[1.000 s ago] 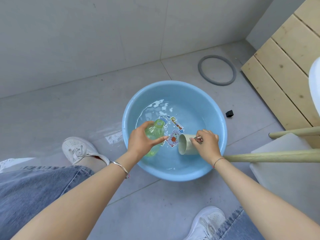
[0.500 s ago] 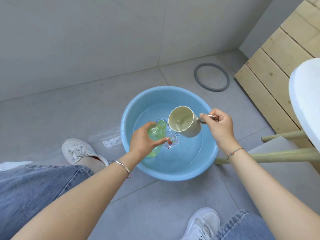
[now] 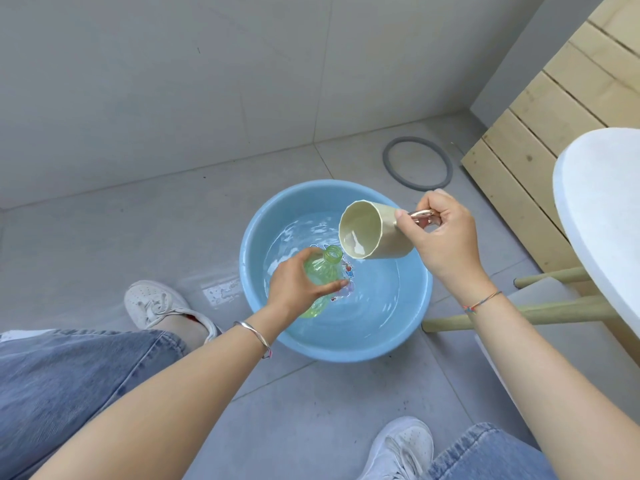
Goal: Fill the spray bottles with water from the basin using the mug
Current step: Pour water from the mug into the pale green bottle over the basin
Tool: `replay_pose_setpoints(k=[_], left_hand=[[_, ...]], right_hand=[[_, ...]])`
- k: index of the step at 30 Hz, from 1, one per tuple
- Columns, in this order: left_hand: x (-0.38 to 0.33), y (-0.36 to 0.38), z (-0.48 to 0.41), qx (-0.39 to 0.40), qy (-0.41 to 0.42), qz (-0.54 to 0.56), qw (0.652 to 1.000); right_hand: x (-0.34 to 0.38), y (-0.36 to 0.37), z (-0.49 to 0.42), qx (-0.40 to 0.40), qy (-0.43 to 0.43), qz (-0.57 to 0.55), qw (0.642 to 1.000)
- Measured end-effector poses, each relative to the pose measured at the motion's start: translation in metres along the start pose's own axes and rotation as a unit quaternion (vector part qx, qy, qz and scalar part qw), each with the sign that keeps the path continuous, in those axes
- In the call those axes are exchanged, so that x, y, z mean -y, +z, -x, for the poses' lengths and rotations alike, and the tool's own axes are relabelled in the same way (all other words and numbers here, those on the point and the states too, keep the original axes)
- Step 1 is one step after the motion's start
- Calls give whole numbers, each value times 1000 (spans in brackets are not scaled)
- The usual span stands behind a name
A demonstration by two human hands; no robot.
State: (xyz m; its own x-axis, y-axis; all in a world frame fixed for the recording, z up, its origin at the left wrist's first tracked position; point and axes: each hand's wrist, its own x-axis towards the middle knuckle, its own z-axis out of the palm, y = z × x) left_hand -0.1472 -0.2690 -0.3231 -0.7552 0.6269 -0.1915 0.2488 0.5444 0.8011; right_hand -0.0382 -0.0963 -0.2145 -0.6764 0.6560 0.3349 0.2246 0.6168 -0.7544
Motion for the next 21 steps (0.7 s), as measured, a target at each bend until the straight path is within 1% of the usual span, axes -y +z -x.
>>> replay_pose_setpoints(k=[5, 21], left_hand=[[-2, 0, 0, 2, 3, -7, 1000], [-1, -2, 2, -5, -4, -7, 1000]], right_hand=[[12, -2, 0, 3, -53, 42, 998], [30, -6, -2, -2, -120, 110, 987]])
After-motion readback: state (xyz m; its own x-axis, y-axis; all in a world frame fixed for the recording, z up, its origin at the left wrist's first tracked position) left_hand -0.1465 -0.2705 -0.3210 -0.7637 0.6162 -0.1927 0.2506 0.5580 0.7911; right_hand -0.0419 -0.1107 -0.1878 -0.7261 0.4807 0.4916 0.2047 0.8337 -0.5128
